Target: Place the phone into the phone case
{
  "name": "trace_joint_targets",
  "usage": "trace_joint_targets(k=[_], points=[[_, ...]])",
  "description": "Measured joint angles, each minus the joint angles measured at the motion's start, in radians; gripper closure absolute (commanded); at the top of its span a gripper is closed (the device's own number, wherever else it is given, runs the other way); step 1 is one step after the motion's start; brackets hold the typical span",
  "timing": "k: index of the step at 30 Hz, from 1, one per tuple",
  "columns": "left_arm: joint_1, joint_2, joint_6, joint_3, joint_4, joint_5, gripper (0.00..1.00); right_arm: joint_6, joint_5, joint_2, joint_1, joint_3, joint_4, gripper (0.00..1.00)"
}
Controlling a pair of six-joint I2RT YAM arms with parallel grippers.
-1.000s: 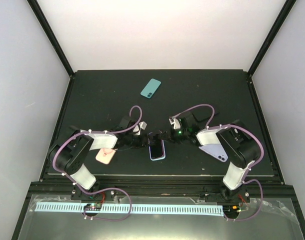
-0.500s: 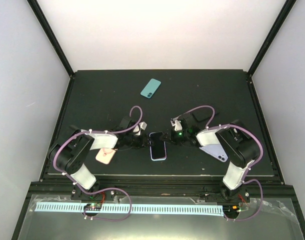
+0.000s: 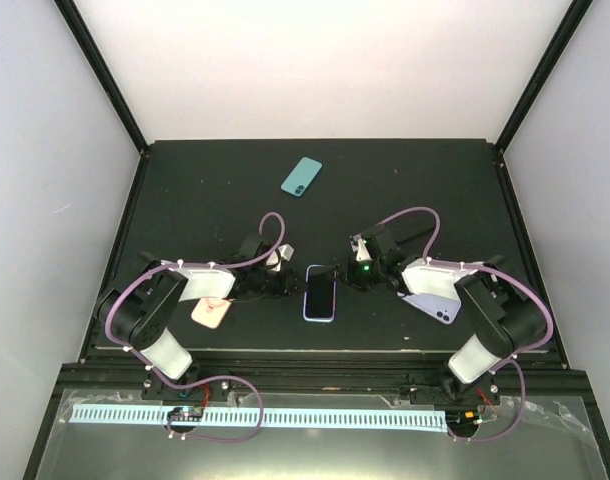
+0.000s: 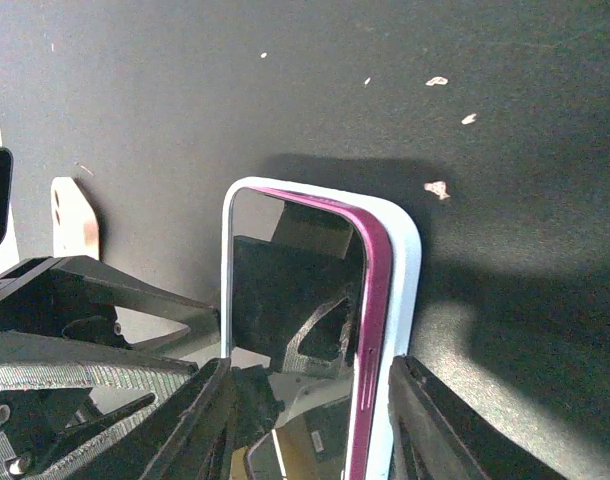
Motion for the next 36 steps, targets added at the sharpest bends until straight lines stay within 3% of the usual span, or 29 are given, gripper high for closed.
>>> trace_joint_targets(k=[8, 16, 25, 36], points=[[-0.001, 0.000, 0.000, -0.002, 0.004, 0.001, 0.60, 0.019, 0.034, -0.024, 0.000, -0.010, -0.039, 0.56], [-0.019, 0.002, -0.016, -0.014, 0.027, 0.002, 0.66, 0.071, 0.033, -0.009, 0.026, -0.051, 0.002, 0.55], [-0.032, 0.003, -0.037, -0.026, 0.027, -0.003, 0.77, 0.188, 0.008, 0.036, 0.060, -0.100, 0.219, 0.55], [-0.032, -0.048, -0.035, -0.040, -0.037, -0.050, 0.74, 0.375, -0.071, 0.076, 0.051, -0.215, 0.536, 0.57]])
